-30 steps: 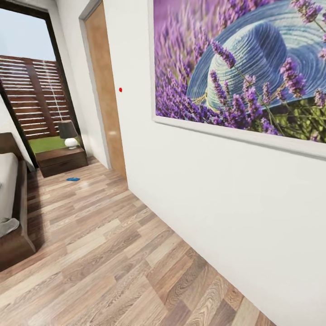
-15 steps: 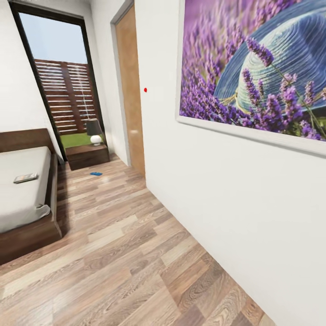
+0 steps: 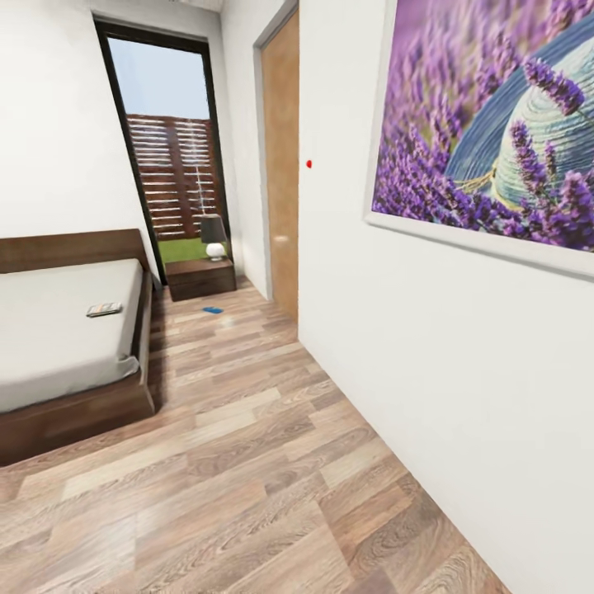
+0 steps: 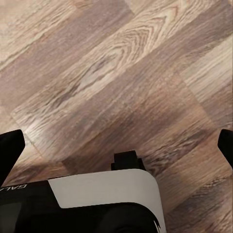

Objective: In the bedroom, move the book from the bed onto either nightstand, and place the two sandals side by side next to the bed.

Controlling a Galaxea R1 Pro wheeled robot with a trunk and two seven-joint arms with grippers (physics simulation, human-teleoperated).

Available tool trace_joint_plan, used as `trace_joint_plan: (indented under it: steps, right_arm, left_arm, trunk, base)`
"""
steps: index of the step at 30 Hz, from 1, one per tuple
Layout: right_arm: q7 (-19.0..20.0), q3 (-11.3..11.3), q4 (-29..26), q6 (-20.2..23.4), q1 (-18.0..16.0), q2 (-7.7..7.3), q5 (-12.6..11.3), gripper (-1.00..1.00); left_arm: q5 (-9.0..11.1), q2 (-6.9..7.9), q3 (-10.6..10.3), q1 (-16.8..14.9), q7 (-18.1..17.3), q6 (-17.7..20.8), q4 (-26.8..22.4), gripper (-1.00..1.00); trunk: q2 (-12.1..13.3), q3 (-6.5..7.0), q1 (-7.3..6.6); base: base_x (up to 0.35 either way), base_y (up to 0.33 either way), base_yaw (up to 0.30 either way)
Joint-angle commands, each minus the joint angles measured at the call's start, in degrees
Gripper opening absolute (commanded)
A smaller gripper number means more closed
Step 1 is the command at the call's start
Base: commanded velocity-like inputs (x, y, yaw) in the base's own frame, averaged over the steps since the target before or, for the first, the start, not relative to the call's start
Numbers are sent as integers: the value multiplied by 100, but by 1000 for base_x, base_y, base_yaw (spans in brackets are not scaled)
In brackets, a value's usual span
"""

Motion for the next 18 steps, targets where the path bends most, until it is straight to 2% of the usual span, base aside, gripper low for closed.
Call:
trace_joint_plan:
  steps: [1, 10, 18]
  right_arm:
    - [-2, 1, -1, -12, -1, 0, -43, 100]
    - [-3, 1, -1, -12, -1, 0, -41, 100]
    - [-3, 1, -1, -12, -1, 0, -41, 100]
  left_arm:
    - [35, -2, -2, -4, -1, -19, 5, 100]
    - [35, -2, -2, -4, -1, -16, 5, 100]
    - [35, -3, -2, -4, -1, -20, 5, 100]
  trunk:
    - [-3, -5, -1]
    - [-3, -5, -1]
    - [-3, -5, -1]
  base:
    - [0, 0, 293]
    - [-41, 78, 293]
    - [-33, 13, 293]
